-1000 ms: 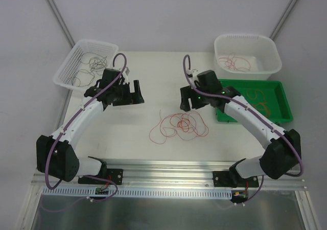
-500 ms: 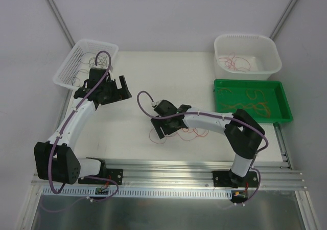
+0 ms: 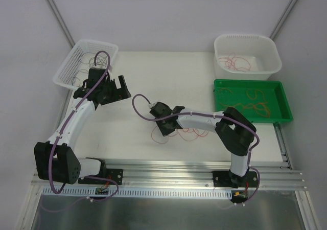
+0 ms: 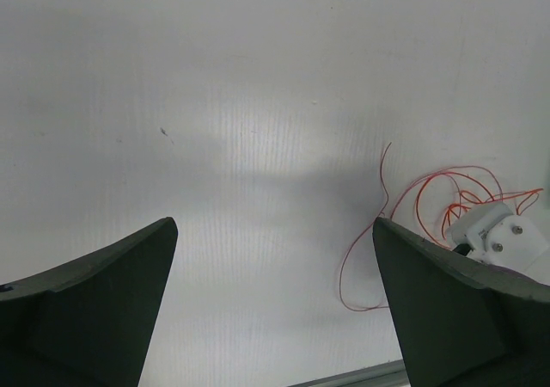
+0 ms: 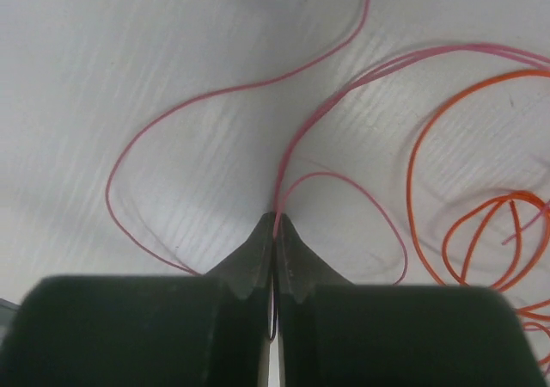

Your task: Untangle the cables

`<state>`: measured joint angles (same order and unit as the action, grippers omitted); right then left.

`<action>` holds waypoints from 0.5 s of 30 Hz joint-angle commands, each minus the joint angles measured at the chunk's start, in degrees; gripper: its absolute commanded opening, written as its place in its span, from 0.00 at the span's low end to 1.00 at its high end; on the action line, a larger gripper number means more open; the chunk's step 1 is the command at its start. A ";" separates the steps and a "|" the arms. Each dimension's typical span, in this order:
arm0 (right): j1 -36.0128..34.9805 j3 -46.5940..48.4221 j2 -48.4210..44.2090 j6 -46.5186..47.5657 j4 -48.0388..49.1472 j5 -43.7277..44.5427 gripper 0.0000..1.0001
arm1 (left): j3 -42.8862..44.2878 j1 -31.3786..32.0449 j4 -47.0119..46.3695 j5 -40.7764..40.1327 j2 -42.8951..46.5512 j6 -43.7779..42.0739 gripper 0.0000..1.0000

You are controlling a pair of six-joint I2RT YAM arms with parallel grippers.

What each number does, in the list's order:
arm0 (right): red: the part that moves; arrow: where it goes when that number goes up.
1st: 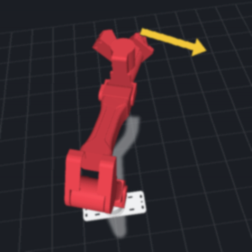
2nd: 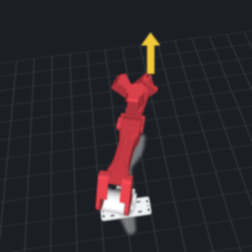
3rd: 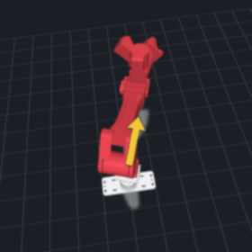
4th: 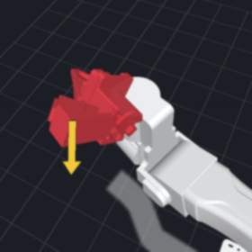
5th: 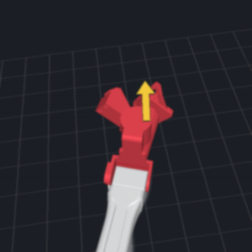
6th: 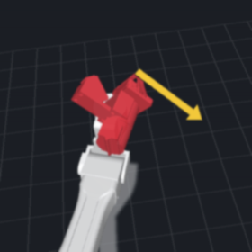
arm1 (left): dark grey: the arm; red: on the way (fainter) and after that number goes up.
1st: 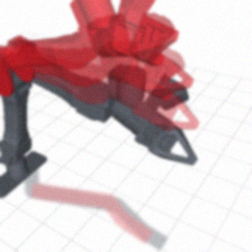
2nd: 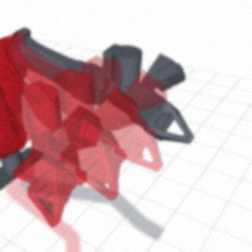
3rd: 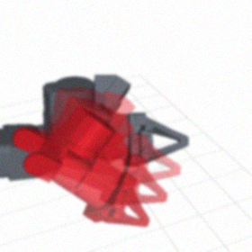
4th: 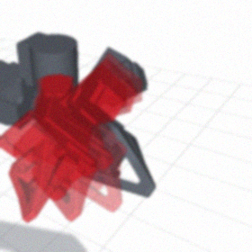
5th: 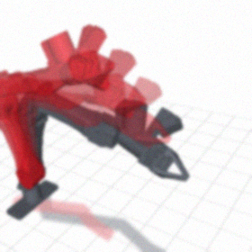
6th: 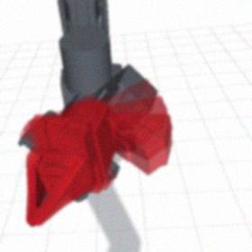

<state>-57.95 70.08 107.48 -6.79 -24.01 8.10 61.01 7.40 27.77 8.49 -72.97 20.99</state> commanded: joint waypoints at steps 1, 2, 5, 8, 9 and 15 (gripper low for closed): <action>-1.72 3.38 -1.21 1.33 1.16 -1.77 0.01 | -0.11 -0.46 0.00 1.00 0.81 0.63 0.99; -1.55 4.44 -3.74 3.34 -0.58 -1.25 0.01 | -0.11 -0.46 0.00 1.17 0.72 0.63 0.99; -1.55 12.16 -8.49 7.65 -7.07 2.00 0.01 | -0.02 -0.46 -0.08 1.97 0.46 0.63 0.99; -1.46 23.49 -11.23 14.24 -13.68 5.95 0.01 | -0.02 -0.54 -0.17 2.67 0.37 0.63 0.99; -1.37 26.39 -12.46 16.95 -15.00 7.97 0.01 | -0.10 -0.54 -0.26 2.67 0.46 0.63 0.99; -0.76 49.07 -14.57 25.85 -21.08 14.21 0.01 | -0.19 -0.54 -0.35 2.41 0.64 0.63 0.99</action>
<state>-59.07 111.28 97.54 11.70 -39.55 16.36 61.01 7.40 27.77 10.00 -72.97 21.04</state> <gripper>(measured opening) 0.013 0.992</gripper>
